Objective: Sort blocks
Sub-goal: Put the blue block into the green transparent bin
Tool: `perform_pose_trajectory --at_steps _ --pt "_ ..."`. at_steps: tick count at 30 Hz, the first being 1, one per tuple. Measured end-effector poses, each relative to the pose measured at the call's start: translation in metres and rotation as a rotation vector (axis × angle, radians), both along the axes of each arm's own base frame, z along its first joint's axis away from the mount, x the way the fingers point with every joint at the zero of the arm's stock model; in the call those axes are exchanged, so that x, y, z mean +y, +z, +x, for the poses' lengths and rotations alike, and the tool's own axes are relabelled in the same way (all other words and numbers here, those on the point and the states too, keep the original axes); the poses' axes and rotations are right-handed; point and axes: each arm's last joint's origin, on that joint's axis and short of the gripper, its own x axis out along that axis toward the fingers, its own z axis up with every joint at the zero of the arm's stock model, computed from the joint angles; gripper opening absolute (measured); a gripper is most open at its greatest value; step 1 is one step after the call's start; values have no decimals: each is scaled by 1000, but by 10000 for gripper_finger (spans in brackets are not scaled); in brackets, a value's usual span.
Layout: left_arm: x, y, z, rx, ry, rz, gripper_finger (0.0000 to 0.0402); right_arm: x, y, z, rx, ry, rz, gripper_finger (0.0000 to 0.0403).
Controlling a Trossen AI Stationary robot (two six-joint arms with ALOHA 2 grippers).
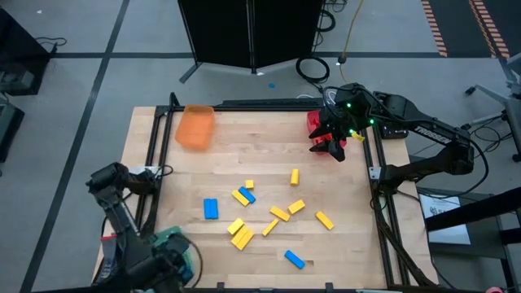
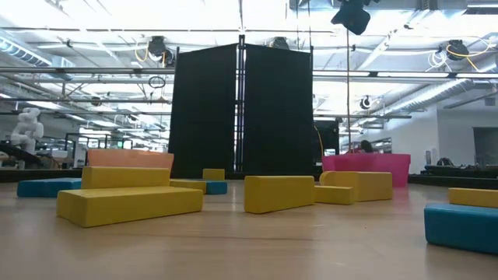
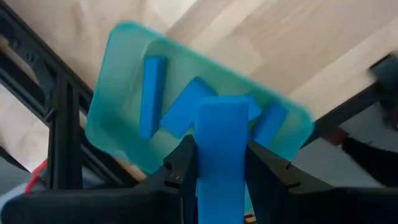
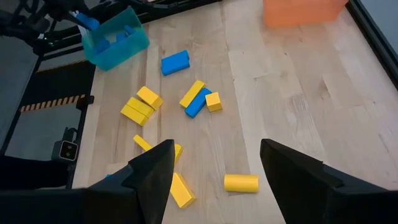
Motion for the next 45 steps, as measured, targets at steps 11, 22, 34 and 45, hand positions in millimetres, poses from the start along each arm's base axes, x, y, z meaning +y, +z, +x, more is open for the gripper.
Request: perform_pose_trajectory --at_steps 11,22,34,45 --pt "-12 -53 -21 -17 -114 -26 107 0 0 0 0 -4 6 235" --pt "-5 -93 -26 -1 -170 -52 107 0 0 0 -1 -4 6 235" --pt "-7 -94 -23 -16 -315 -140 123 0 0 0 -1 1 1 235" --pt "12 -78 -26 19 -286 -64 189 0 0 0 -1 1 1 235"
